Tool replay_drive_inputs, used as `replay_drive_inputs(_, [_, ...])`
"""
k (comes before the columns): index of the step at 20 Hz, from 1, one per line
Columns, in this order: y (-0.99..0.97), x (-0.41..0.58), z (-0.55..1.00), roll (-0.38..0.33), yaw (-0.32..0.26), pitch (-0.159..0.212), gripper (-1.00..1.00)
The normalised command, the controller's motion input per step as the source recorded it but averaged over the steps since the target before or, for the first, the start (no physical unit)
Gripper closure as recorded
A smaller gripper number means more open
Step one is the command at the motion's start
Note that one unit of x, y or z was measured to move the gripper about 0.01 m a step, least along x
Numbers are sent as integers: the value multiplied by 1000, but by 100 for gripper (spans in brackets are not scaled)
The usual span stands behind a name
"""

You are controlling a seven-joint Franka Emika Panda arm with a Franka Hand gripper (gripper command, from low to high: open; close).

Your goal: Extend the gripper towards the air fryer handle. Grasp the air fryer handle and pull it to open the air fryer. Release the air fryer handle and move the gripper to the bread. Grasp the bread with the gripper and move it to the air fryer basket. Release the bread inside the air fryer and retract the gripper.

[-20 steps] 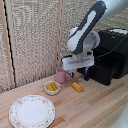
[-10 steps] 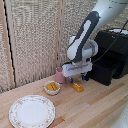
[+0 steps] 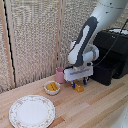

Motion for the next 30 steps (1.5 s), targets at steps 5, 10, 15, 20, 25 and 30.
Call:
replay_drive_inputs(5, [-251, 40, -207, 105, 99, -136, -100])
replay_drive_inputs(10, [-26, 1, -15, 105, 19, -18, 100])
replay_drive_inputs(15, [-1, 5, 0, -4, 6, -15, 100])
replay_drive_inputs(20, [90, -1, 47, 9, -3, -47, 100])
replay_drive_inputs(25, [128, -55, 630, -81, -84, -9, 100])
replay_drive_inputs(30, [207, -84, 997, -67, -61, 1, 100])
